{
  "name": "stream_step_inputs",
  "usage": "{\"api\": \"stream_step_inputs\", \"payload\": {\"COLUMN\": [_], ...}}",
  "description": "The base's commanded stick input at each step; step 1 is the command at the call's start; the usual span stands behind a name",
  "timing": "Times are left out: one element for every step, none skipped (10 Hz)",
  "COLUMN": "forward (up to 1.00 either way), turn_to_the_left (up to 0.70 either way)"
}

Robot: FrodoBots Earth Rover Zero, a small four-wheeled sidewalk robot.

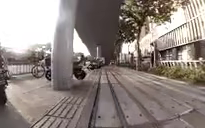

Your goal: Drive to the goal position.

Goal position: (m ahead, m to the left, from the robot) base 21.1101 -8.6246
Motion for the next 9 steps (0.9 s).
{"api": "stream_step_inputs", "payload": {"forward": [0.7, 0.7, 0.7, 0.7, 0.7, 0.7, 0.7, 0.7, 0.7], "turn_to_the_left": [0.0, 0.0, -0.03, -0.12, -0.03, 0.0, 0.0, 0.0, 0.0]}}
